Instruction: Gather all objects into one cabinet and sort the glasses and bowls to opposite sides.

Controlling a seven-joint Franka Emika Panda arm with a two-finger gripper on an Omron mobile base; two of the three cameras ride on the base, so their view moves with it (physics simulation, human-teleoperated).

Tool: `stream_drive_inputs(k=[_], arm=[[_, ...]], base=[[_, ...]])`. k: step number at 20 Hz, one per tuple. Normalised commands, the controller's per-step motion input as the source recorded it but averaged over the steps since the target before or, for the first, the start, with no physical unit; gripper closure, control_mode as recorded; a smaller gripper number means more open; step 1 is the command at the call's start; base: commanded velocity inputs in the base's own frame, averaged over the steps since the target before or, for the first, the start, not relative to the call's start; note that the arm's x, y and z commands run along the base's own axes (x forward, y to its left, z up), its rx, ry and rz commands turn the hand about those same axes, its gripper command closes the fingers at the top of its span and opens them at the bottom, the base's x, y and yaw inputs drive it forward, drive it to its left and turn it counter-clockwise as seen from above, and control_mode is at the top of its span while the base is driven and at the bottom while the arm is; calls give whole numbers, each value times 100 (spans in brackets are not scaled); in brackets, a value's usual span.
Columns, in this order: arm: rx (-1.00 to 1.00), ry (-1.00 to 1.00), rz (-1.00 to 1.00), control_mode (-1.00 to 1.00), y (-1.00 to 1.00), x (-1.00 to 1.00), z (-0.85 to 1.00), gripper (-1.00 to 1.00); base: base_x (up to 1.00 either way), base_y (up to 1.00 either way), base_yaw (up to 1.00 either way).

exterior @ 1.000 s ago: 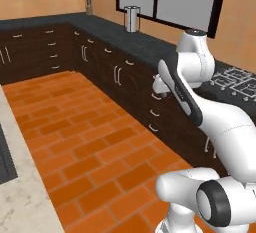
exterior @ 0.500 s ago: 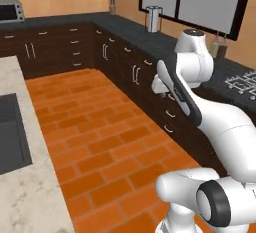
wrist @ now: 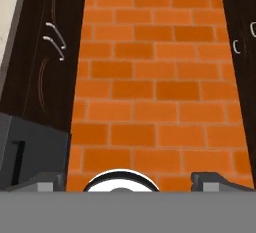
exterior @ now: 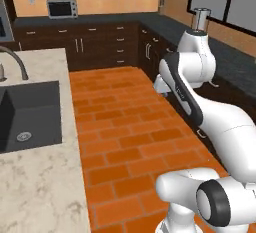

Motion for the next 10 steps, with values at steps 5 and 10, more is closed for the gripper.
stream_drive_inputs(k=[5,10], arm=[[0,0,0,100,0,0,0,-100],[0,0,0,100,0,0,0,-100]], base=[[0,0,50],[0,0,54]])
